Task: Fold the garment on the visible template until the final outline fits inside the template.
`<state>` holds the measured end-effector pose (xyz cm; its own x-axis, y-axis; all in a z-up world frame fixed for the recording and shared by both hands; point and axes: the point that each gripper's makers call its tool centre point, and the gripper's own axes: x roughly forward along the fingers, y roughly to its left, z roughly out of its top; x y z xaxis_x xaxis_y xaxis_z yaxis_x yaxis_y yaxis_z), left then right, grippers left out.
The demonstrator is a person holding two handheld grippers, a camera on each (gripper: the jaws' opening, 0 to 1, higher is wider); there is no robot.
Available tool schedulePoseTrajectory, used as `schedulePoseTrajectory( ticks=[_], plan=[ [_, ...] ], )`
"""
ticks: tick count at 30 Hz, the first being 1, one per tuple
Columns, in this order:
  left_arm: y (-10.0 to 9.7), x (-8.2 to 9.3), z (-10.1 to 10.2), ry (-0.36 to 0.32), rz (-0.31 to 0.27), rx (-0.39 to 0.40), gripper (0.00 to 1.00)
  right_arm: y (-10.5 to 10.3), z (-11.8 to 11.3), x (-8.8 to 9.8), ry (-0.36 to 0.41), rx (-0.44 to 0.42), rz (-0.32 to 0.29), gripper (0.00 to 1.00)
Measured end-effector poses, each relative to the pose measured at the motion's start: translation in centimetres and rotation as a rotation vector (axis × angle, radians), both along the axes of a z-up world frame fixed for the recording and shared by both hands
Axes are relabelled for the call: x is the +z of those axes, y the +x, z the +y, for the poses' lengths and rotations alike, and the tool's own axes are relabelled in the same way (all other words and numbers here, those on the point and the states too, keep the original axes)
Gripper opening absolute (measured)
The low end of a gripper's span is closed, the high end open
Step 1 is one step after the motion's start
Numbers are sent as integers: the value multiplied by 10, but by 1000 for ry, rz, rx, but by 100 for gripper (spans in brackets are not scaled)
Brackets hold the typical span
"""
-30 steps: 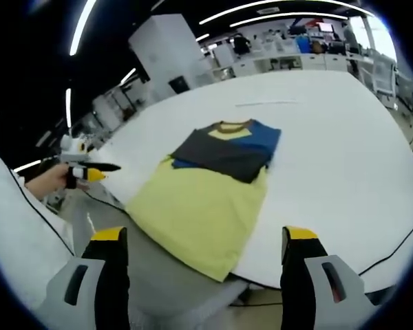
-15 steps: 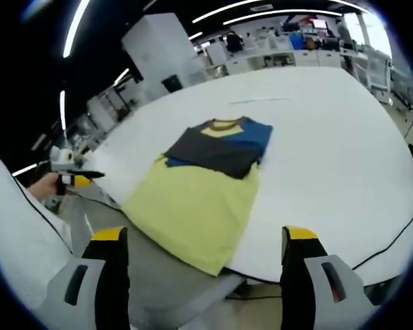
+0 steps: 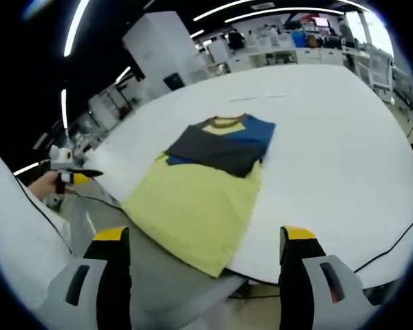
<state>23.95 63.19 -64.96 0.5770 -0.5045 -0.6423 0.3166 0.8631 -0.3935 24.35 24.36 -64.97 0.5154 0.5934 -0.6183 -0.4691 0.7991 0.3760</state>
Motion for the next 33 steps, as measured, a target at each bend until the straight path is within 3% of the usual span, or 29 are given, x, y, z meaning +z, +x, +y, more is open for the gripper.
schedulePoseTrajectory(
  ticks=[13, 19, 24, 33],
  plan=[
    [-11, -19, 2, -24, 79, -6, 87, -2, 3, -6, 34, 11, 28, 72],
    [-15, -31, 2, -33, 116, 1, 83, -12, 10, -16, 51, 51, 72, 60],
    [-17, -41, 0, -37, 155, 2, 81, -18, 12, -23, 111, 25, 109, 60],
    [-25, -58, -11, -67, 257, -28, 74, -26, 15, -45, 91, 46, 202, 59]
  ],
)
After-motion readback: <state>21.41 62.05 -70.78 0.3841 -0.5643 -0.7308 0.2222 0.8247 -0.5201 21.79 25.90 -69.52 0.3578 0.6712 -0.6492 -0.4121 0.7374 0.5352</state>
